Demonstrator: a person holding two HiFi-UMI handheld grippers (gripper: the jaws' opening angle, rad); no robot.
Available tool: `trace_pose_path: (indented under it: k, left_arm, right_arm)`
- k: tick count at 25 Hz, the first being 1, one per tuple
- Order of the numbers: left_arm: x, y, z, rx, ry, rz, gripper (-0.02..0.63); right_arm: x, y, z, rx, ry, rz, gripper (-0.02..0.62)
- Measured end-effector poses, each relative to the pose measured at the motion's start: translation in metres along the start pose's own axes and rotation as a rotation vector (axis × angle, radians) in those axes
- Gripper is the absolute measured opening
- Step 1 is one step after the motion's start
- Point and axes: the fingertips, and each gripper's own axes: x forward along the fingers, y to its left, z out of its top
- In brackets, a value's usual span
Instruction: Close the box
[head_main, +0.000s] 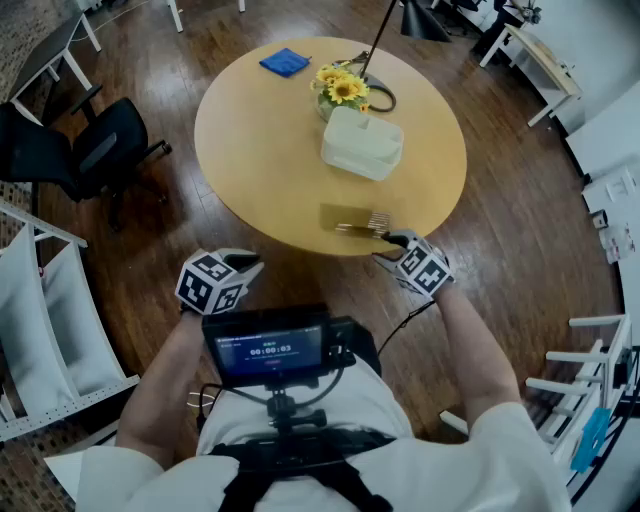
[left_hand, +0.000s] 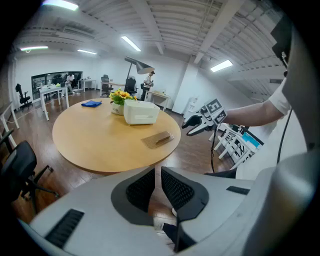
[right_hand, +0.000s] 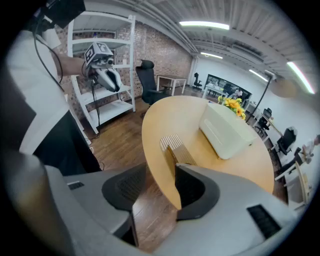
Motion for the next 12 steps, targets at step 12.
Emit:
trace_pose_path:
  k: [12]
  left_arm:
    - [0.046, 0.045, 0.054, -0.003, 0.043, -0.033, 0.031]
  right_arm:
    - [0.081, -0.029, 0.011, -0.216, 0.169, 0.135, 0.145]
